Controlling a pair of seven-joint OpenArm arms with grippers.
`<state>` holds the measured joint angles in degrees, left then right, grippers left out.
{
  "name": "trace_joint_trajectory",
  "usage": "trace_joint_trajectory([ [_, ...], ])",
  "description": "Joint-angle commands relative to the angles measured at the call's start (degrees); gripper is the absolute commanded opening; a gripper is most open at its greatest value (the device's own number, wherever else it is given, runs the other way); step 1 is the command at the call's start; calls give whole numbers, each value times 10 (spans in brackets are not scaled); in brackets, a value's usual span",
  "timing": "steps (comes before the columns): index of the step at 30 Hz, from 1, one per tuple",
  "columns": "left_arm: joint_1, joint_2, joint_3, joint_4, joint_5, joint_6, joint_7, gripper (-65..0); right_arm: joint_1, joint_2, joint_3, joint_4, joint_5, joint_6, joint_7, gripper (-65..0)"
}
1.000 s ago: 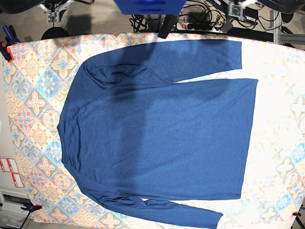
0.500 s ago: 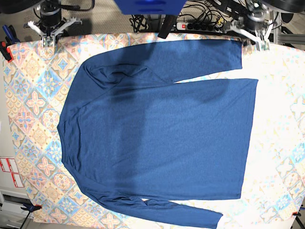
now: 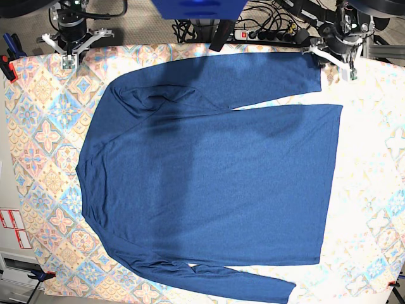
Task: Fold the T-shirt properly
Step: 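Lower both grippers onto the shirt's shoulder corners at the collar edge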
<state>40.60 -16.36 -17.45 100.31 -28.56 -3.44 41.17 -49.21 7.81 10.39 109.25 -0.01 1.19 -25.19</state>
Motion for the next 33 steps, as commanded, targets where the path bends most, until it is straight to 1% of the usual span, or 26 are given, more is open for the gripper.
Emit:
trace_joint_trajectory([
  [1,0,-7,-3,-1,-1,-1,-6,-403,-8,4,3,9,-1,-4,7,-650],
  [5,-1,-6,-2,-11,-1,-1,-6,-402,-2,4,3,9,-1,-4,7,-650],
  [11,-3,-6,33,-15,-1,-1,-8,-404,8,4,3,9,-1,-4,-25,-650],
  [17,-13,-6,64,-47,-1,-1,-9,-410,9,3,2,10,-1,-4,-25,-650],
  [19,-13,-6,64,-48,-1,-1,-9,-428,9,3,2,10,-1,-4,-25,-650],
  [20,-13,-7,64,-48,-1,-3,-9,-457,9,3,2,10,-1,-4,-25,-650],
  [21,-13,-9,64,-48,-1,-14,-9,-489,9,3,2,10,-1,-4,-23,-650],
  [24,-13,-10,58,-48,-2,-86,-9,-578,17,3,2,16,-1,-4,-24,-648],
  [26,-13,-8,44,-48,-2,-110,-9,-645,18,3,2,20,-1,-4,-23,-647],
  [30,-13,-6,15,-48,-2,-119,-9,-650,35,4,2,26,-1,-2,-25,-646],
  [33,-10,-7,14,-46,-2,-120,-9,-650,47,4,-1,26,-1,-2,-25,-612],
])
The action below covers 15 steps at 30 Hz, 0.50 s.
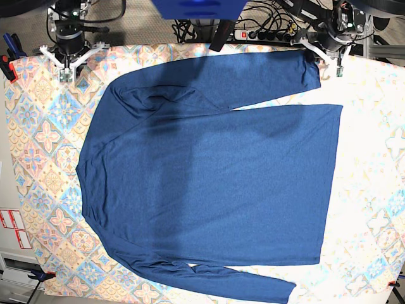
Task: Fold the T-shirt properly
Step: 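Lower both grippers onto the shirt's shoulder corners at the collar edge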
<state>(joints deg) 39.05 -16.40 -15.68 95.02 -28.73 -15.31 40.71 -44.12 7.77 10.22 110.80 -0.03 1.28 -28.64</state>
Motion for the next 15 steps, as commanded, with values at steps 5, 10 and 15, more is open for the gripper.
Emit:
trace_joint_trajectory([
  [5,20,3,-55,34,-1,-2,-6,-650,15,8,-32,12,-1,-3,10,-521],
  [10,22,12,-77,72,-1,-2,-6,-650,70,8,-60,7,1,-3,-30,-437],
  [15,21,12,-77,77,-1,-2,-6,-650,140,7,-63,5,2,-2,-131,-422],
])
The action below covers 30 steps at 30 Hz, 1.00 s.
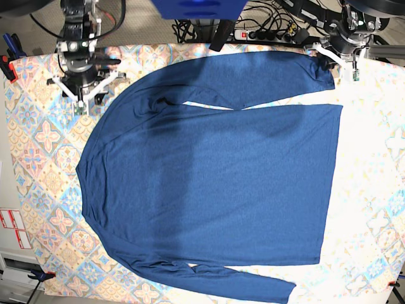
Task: Fold the T-shirt properly
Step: 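Lower both grippers onto the shirt's shoulder corners at the collar edge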
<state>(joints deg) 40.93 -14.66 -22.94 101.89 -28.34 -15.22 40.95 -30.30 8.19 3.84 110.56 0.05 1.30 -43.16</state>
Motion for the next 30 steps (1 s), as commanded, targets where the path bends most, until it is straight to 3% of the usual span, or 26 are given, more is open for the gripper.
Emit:
trace_joint_trajectory([
  [1,3,-4,-4,8,-5,-3,-8,-650,20,3,-4,5,1,-2,4,-422],
  [13,3,-5,-4,7,-5,-3,-7,-650,143,2,-9,-140,2,-2,-3,-421],
  [19,3,-6,-4,7,-5,-3,-7,-650,172,3,0,-187,2,74,-4,-421],
  [30,3,-5,-4,6,-4,-3,-7,-650,209,1,17,-274,2,78,1,-420],
])
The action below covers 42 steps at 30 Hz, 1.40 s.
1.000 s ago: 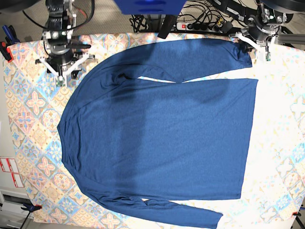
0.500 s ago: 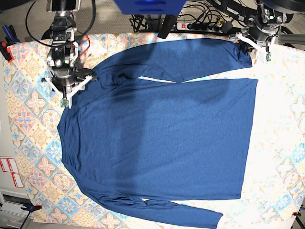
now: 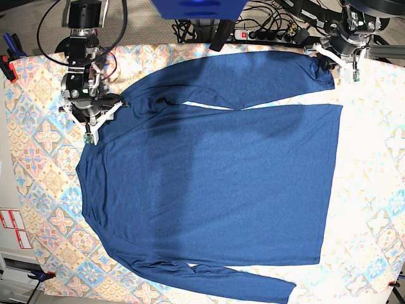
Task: Fold the T-shirt properly
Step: 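Lower both grippers onto the shirt's shoulder corners at the collar edge, then grasp the shoulder corners with both grippers and pull them taut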
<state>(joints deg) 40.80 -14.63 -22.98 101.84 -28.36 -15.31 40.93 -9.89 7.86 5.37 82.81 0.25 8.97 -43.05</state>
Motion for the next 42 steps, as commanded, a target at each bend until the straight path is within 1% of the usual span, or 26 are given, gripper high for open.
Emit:
trace_joint_trajectory([
  [1,5,-5,-4,6,-3,-2,-7,-650,9,5,1,-3,0,1,0,-422],
  [3,5,-4,-4,6,-3,-2,-7,-650,9,5,1,-14,0,2,0,-427],
  [5,5,-5,-4,6,-3,-2,-7,-650,9,5,1,-17,0,2,0,-459],
  [7,5,-6,-4,6,-3,-2,-7,-650,9,5,1,-17,14,2,0,-522],
  [10,1,-7,-6,9,-3,-2,-7,-650,9,12,4,-17,81,2,1,-639],
  [11,0,-7,-6,10,-3,-2,-7,-650,7,22,13,-15,103,2,1,-650],
  [13,-5,-7,-7,18,-3,-2,-7,-650,7,30,36,-16,143,2,1,-643],
  [16,-8,-7,-7,41,-3,-2,-7,-650,5,31,76,-16,169,2,1,-646],
  [20,-19,-6,-20,57,-4,-2,-7,-650,5,31,95,-14,170,2,1,-646],
  [30,-103,-3,-87,57,-5,-2,-6,-650,4,31,94,-12,171,2,1,-647],
  [38,-181,-2,-87,51,-3,-2,-3,-650,8,29,94,19,172,2,1,-647],
  [42,-223,5,-87,-3,-3,-2,-3,-650,8,28,94,37,172,2,1,-647],
])
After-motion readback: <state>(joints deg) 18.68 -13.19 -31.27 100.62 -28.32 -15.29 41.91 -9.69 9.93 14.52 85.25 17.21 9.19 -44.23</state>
